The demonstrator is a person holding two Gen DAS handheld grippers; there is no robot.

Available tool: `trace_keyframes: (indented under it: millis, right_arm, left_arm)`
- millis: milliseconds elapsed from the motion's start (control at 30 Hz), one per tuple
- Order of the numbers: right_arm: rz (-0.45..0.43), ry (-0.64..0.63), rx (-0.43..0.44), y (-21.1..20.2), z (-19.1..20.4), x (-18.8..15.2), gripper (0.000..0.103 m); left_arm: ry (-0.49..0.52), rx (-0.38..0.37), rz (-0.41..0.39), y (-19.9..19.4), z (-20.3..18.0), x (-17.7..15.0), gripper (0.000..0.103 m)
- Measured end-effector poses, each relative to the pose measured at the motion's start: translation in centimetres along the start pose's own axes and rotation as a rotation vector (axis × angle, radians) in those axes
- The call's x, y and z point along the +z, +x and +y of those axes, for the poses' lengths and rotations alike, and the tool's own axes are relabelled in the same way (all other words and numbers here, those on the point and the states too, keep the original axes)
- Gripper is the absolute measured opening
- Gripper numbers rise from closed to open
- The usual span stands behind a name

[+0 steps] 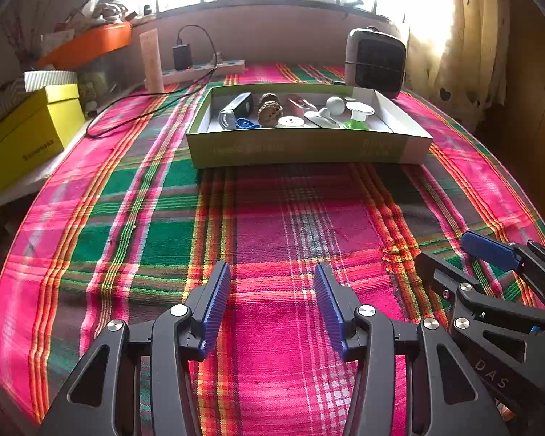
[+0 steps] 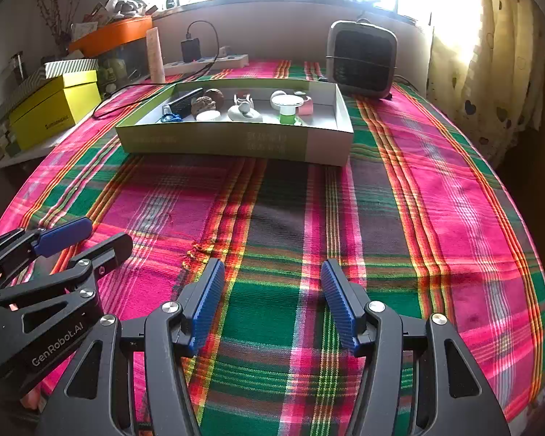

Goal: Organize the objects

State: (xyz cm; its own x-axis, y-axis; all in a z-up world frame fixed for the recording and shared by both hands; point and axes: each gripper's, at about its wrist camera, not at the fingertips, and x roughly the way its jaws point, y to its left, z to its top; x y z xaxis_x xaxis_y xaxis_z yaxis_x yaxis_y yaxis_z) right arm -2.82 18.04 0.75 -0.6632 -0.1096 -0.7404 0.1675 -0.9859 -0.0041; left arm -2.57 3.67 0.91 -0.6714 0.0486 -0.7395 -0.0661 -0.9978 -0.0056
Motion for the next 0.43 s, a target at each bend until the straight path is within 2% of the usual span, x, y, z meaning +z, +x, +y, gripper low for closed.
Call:
trace_keyframes:
  millis: [433]
  right_arm:
    - [0.0,0.0,0.0,-0.03,0.03,0.05,0.056]
  left_arm:
    - [0.0,0.0,0.0,0.0,-0.02,-0.05,0.047]
